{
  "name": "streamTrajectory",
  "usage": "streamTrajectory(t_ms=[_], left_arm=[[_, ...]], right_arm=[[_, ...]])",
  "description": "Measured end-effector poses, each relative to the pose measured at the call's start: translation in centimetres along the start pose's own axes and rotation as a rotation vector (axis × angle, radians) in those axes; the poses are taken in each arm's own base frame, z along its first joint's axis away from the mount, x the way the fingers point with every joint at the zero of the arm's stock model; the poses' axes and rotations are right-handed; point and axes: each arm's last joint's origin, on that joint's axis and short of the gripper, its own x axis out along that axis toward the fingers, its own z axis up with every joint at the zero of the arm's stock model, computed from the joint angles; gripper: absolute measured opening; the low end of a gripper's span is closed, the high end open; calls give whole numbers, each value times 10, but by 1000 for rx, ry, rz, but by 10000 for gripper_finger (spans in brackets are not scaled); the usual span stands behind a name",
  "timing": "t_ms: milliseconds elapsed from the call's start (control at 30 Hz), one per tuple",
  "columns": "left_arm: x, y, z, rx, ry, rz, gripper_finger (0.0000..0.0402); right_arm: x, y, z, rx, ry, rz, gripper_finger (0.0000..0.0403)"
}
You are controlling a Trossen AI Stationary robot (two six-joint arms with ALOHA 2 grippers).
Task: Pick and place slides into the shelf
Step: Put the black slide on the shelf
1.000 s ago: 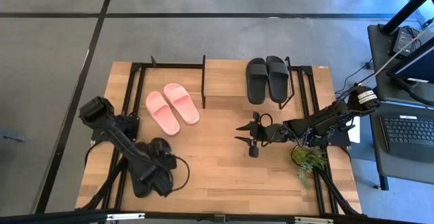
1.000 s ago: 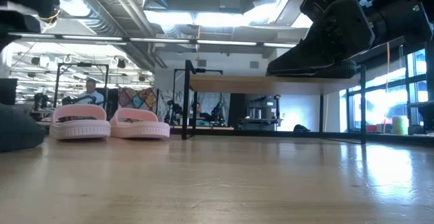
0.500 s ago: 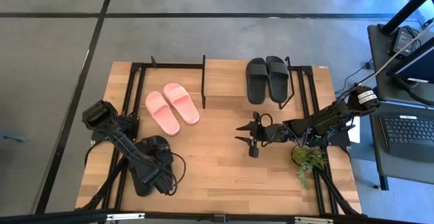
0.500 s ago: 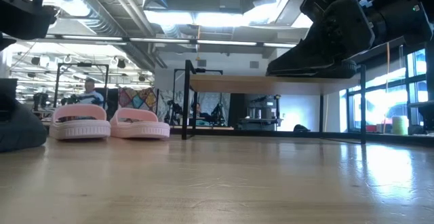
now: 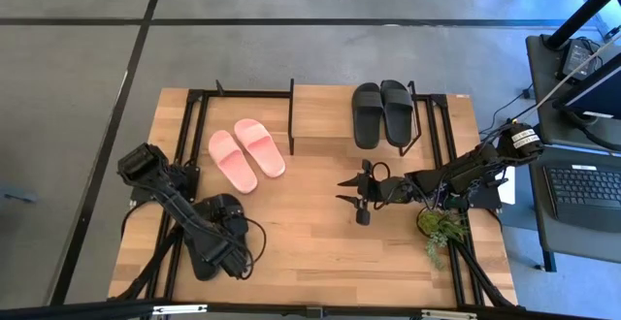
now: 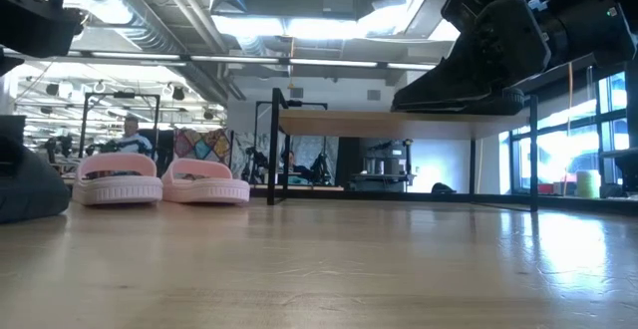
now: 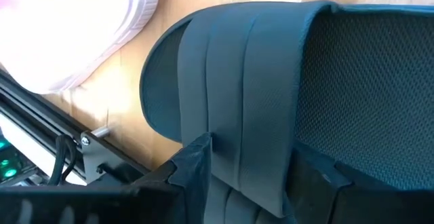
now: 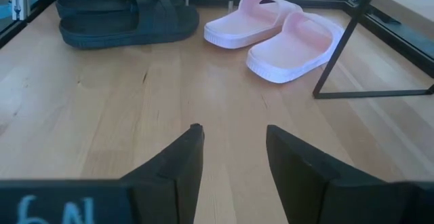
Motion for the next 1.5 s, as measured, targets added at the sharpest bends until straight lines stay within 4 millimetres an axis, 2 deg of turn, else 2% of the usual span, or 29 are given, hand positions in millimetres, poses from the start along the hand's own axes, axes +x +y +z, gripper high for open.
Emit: streamTrajectory(t_ms=[533, 667, 1033, 1500], left_arm=[[0, 0, 2, -1, -74, 27, 151], [0, 0, 3, -1, -76, 29, 125], [0, 2, 3, 0, -93, 44, 13], [-3, 2, 8, 22, -81, 2, 6]], right_arm=[[0, 0, 0, -2, 0, 0, 162], [0, 0, 0, -1, 0, 0, 162], [0, 0, 0, 0, 0, 0, 162], [0, 0, 0, -3, 0, 0, 162]])
